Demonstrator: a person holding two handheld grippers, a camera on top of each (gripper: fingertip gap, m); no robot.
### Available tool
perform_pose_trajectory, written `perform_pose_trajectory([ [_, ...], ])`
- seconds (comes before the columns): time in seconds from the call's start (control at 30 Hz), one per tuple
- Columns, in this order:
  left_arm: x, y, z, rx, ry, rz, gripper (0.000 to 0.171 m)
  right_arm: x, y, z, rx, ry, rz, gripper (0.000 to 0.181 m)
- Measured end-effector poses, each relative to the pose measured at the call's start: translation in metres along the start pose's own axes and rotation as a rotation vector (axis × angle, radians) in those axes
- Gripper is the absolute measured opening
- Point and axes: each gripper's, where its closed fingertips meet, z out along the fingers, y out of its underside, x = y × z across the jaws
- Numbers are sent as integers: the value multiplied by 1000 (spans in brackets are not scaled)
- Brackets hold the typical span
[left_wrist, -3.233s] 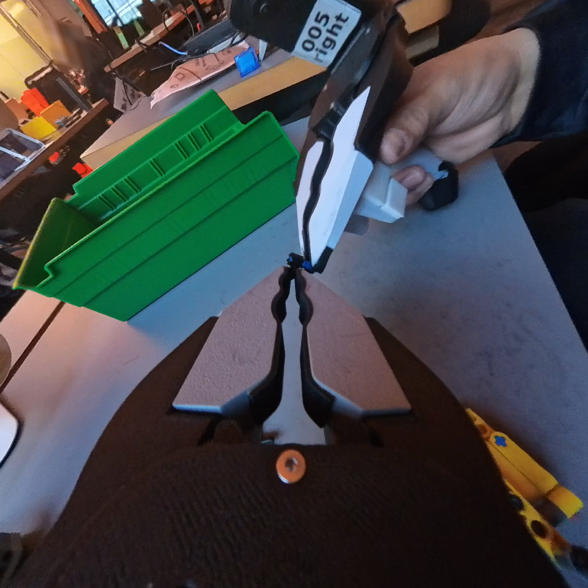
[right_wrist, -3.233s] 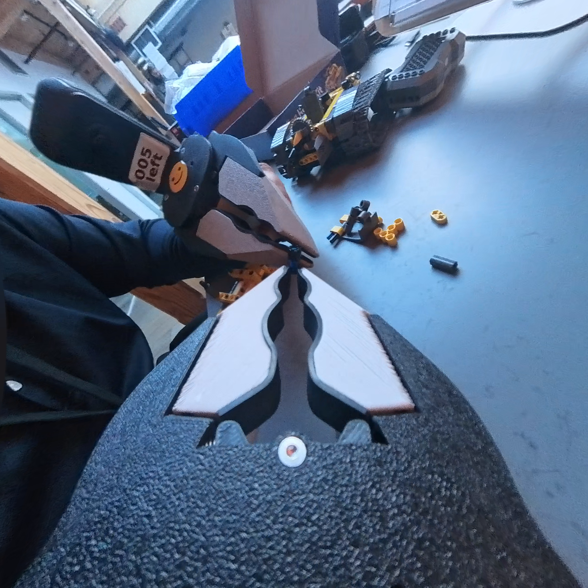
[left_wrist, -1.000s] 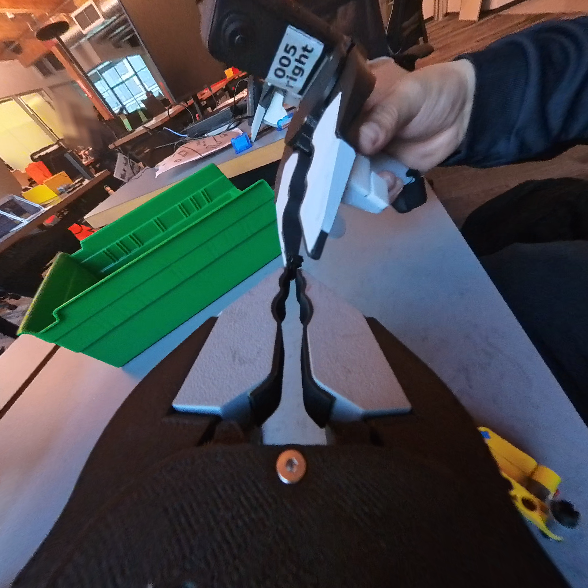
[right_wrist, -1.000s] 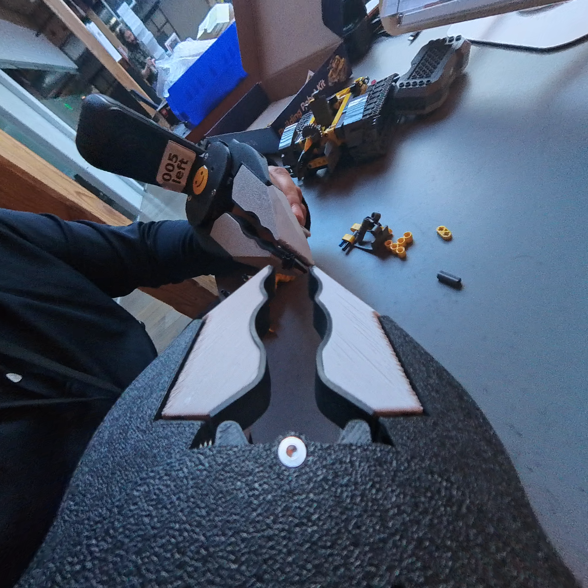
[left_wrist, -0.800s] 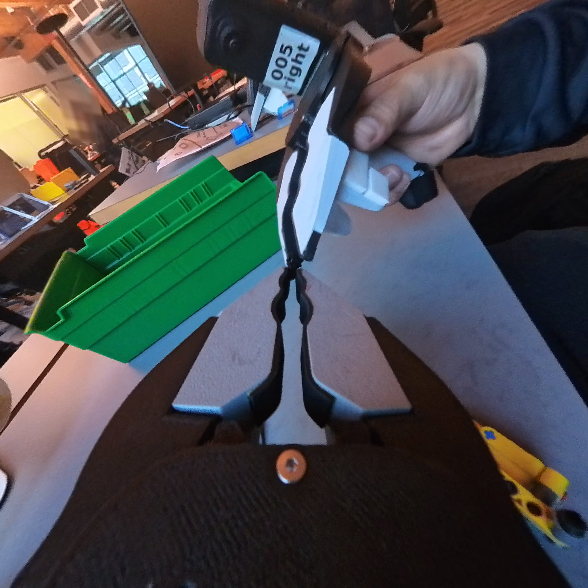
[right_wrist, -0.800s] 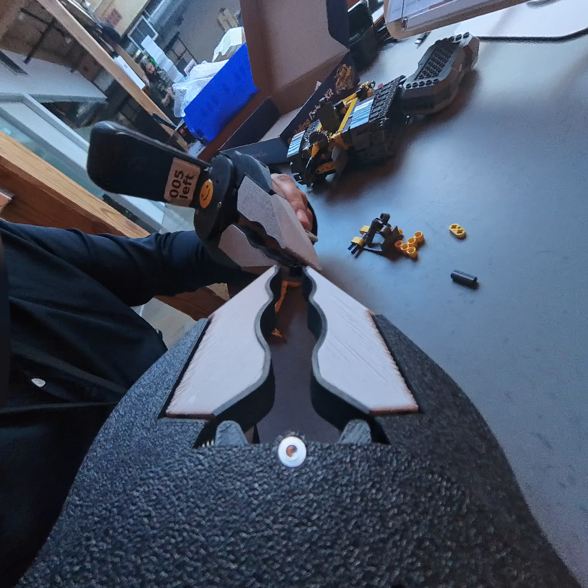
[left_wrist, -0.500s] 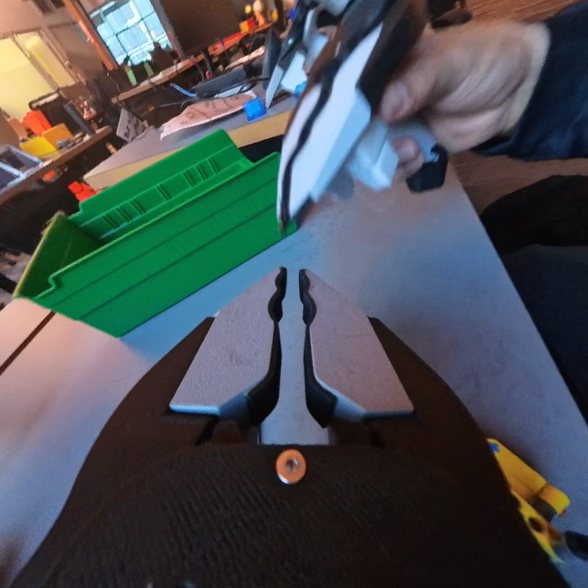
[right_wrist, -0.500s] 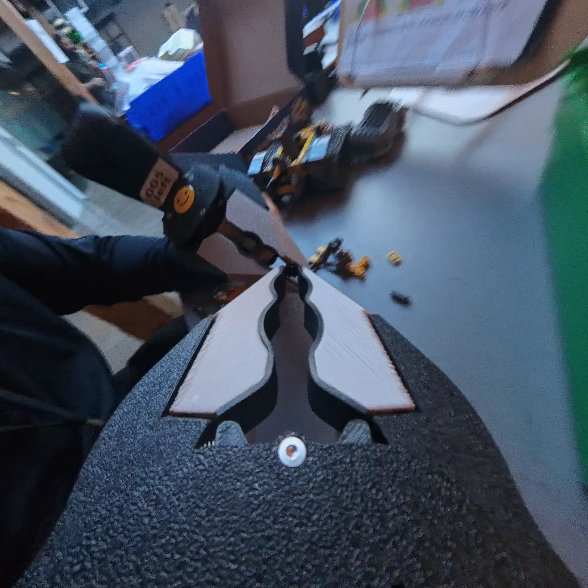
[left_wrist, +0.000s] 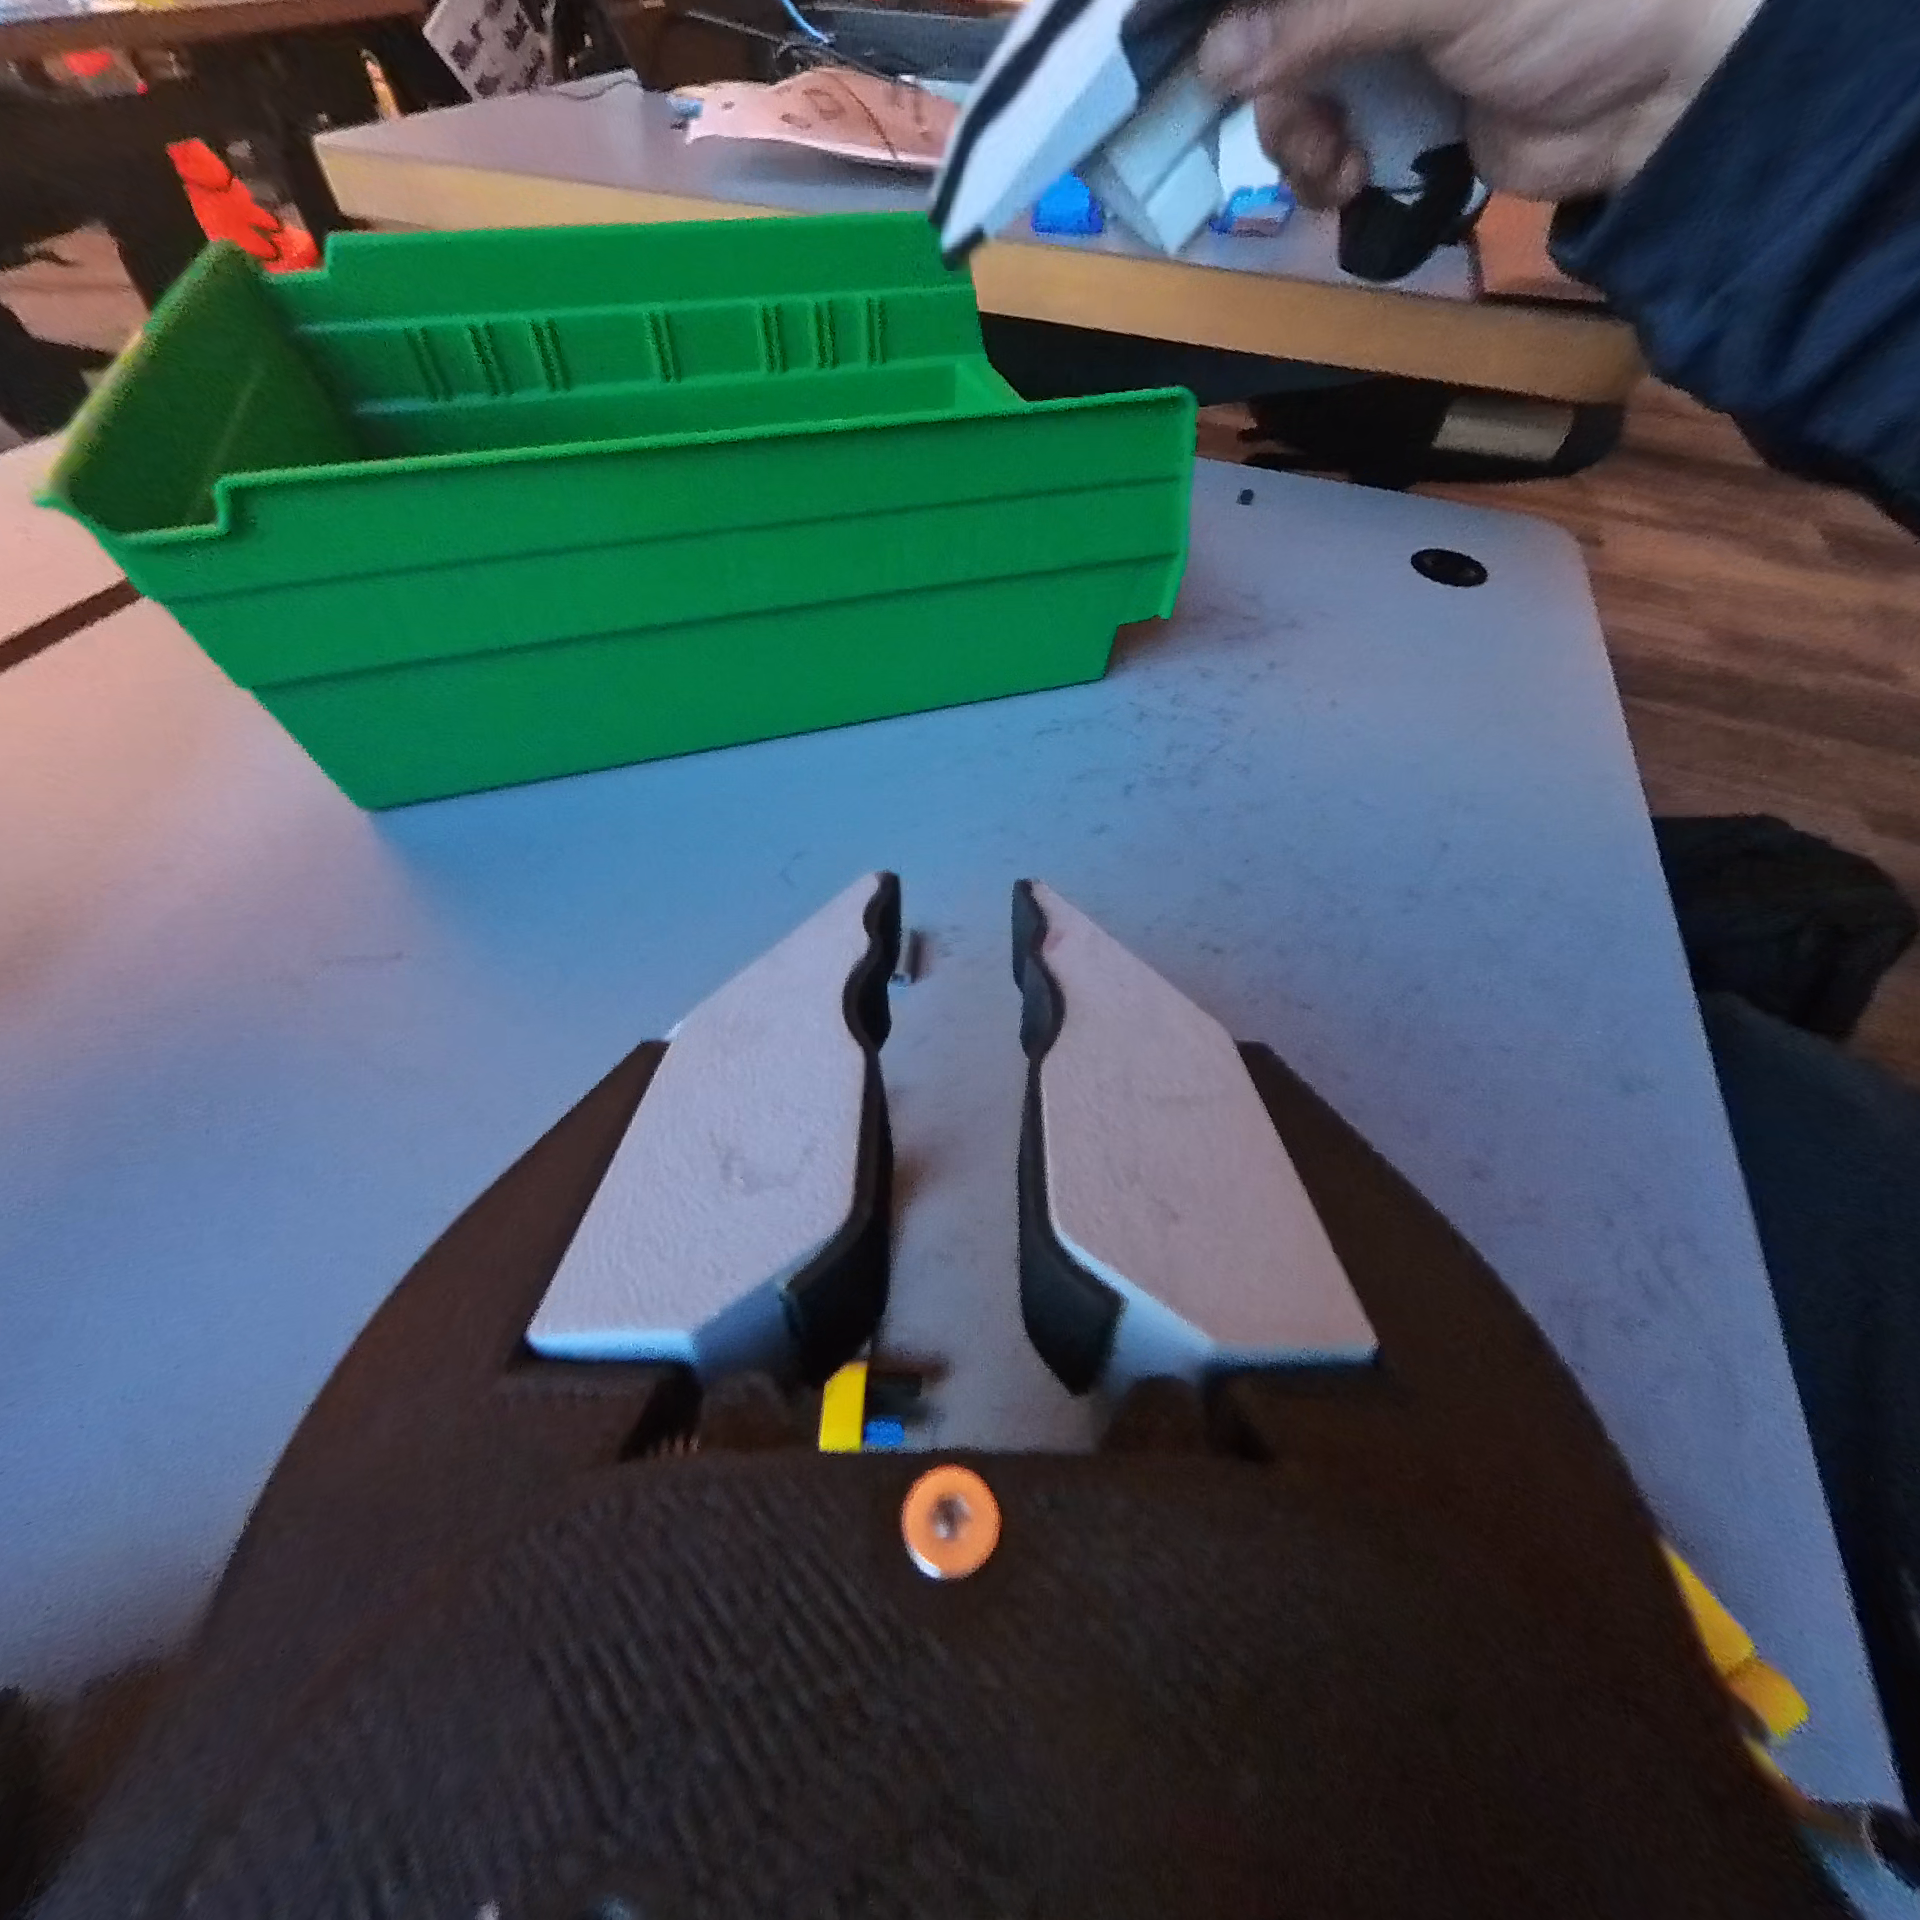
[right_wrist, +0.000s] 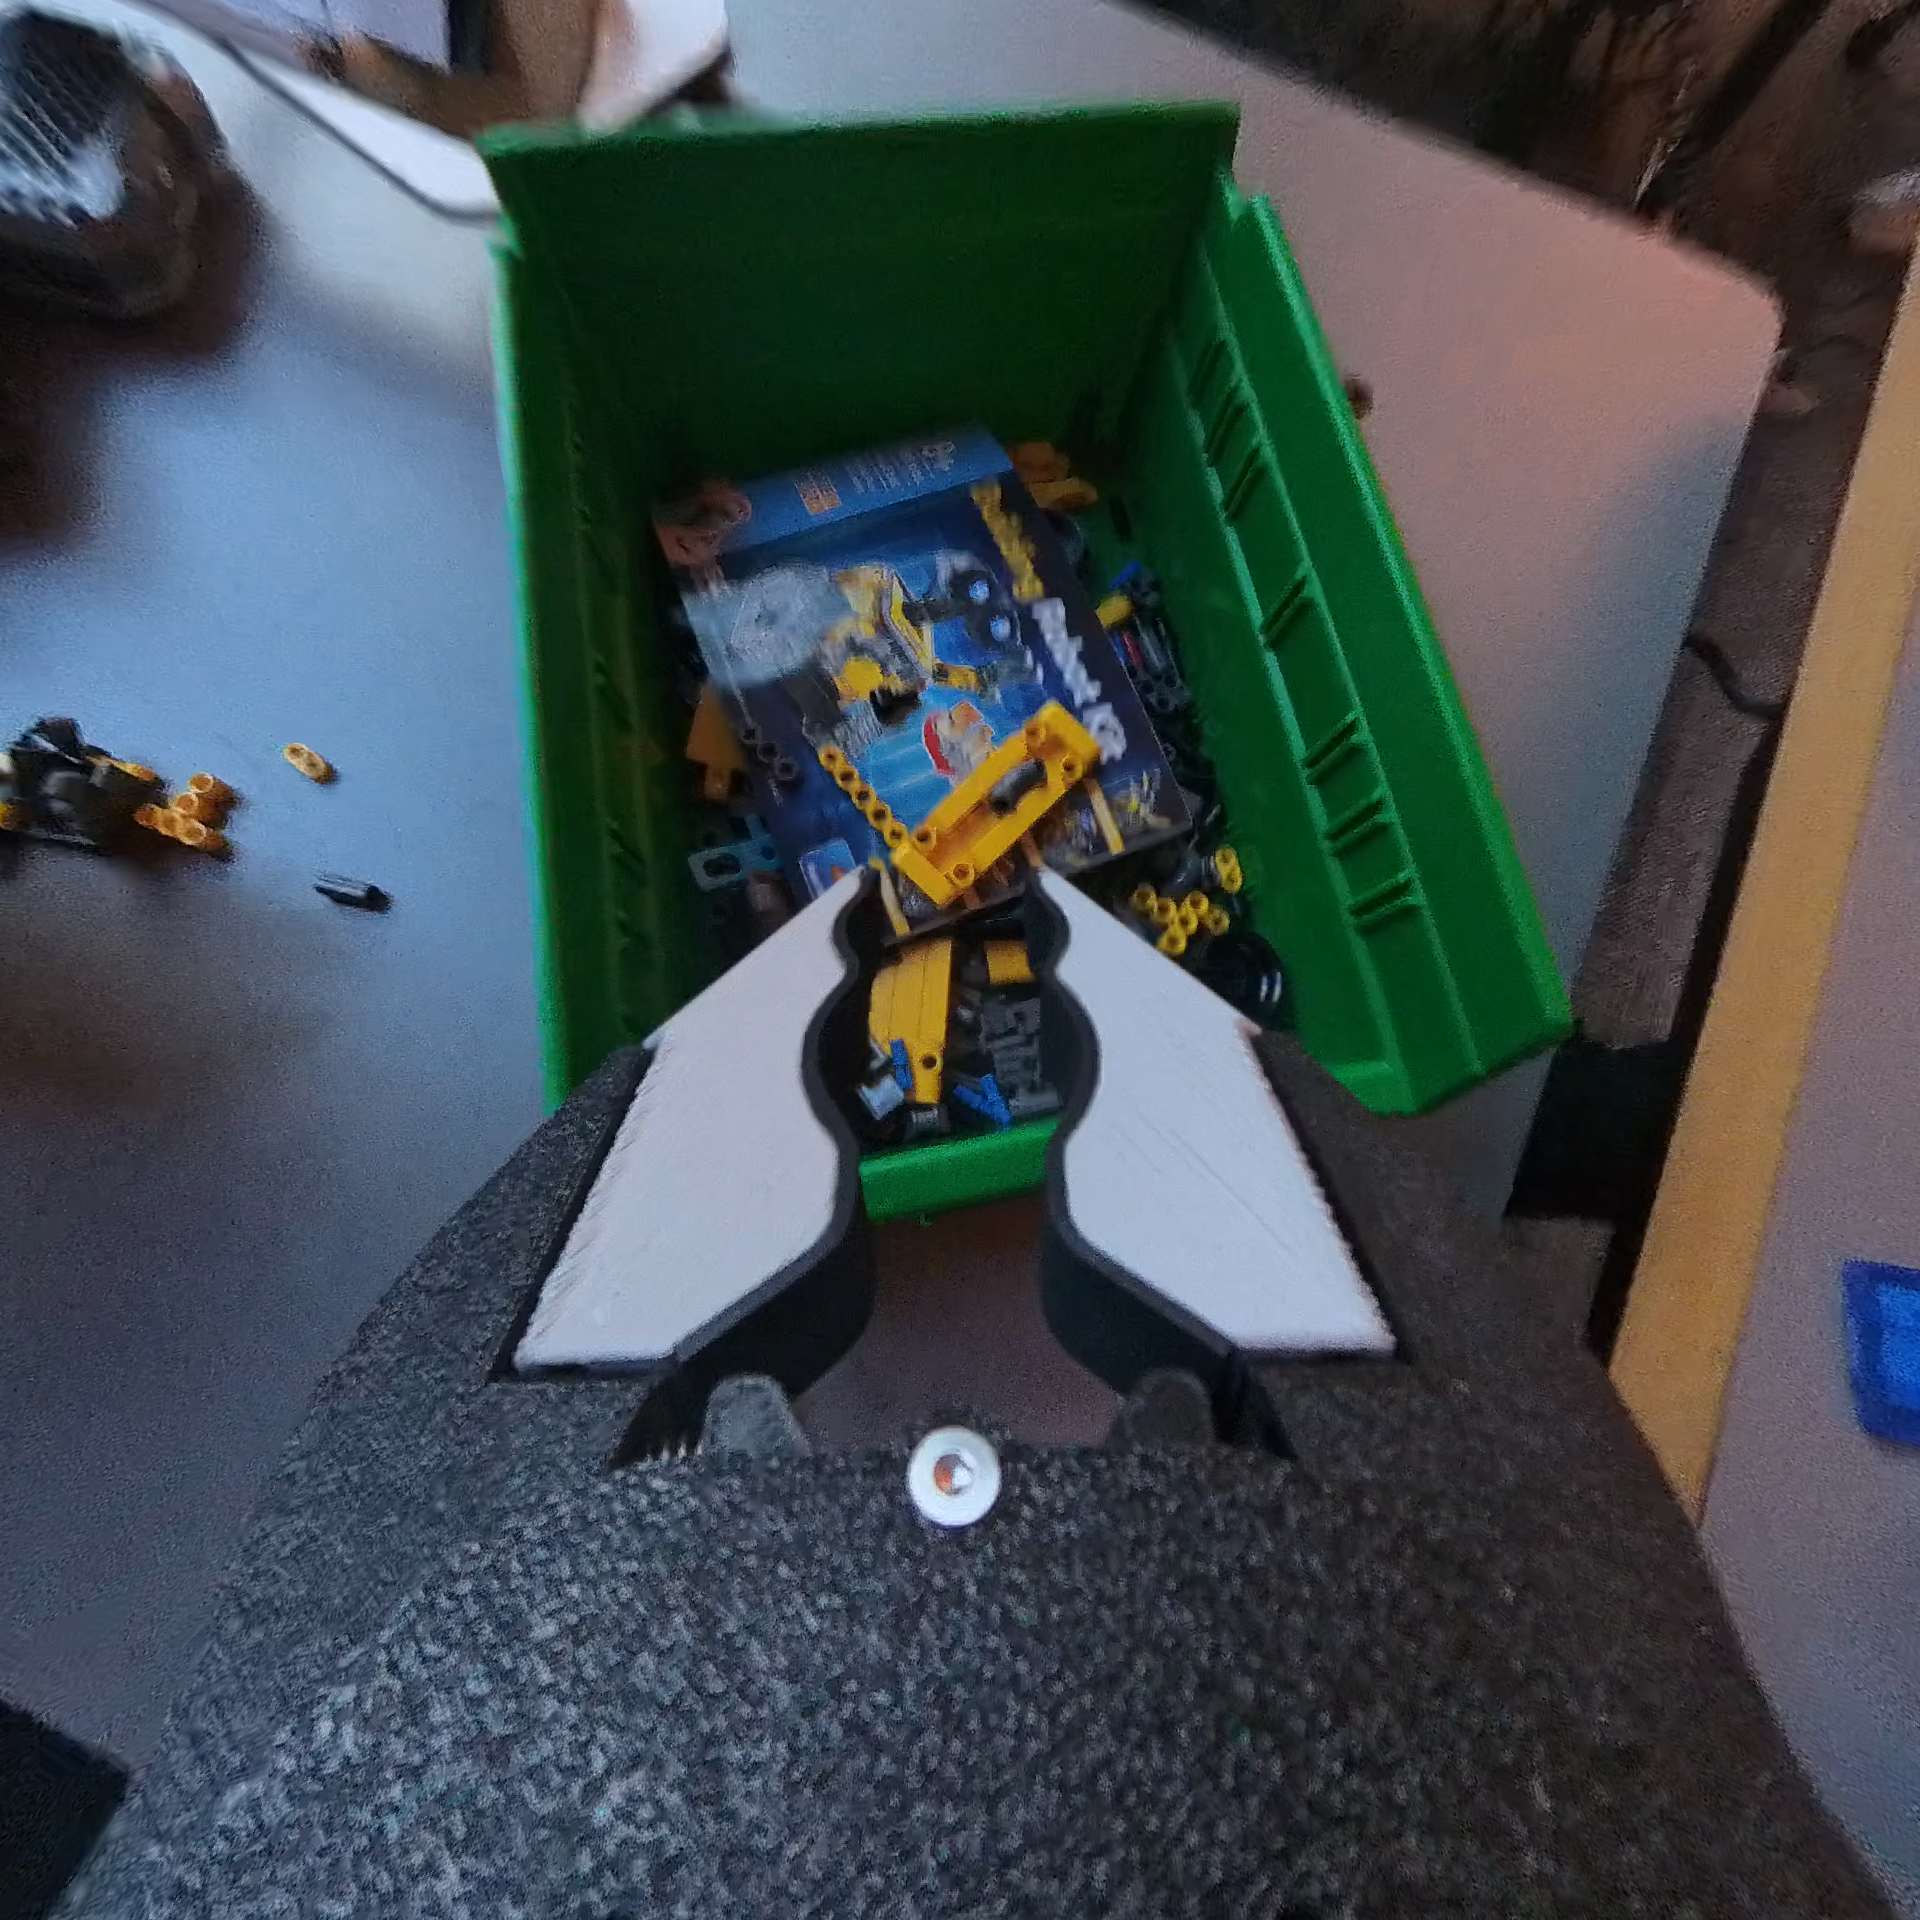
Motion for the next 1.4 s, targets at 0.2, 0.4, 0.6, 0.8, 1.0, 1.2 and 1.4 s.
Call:
perform_pose_trajectory([
  [0.2,-19,-3,-6,14,-63,-67,24,-61,-56,-28,355,-143,-17,19],
  [0.4,-50,-19,-26,88,-199,-108,32,-208,-74,-5,605,-518,-243,38],
  [0.6,-71,-37,-54,180,-299,-106,31,-286,-48,6,723,-864,-459,38],
  [0.8,-80,-23,-51,106,-294,-136,25,-266,-46,25,674,-831,-375,40],
  [1.0,-53,-15,-31,55,-154,-67,32,-262,-45,30,653,-766,-422,47],
  [1.2,-53,-11,-30,39,-159,-26,33,-260,-43,23,658,-794,-436,44],
  [1.4,-57,-16,-35,65,-171,-31,27,-244,-58,26,708,-786,-280,40],
])
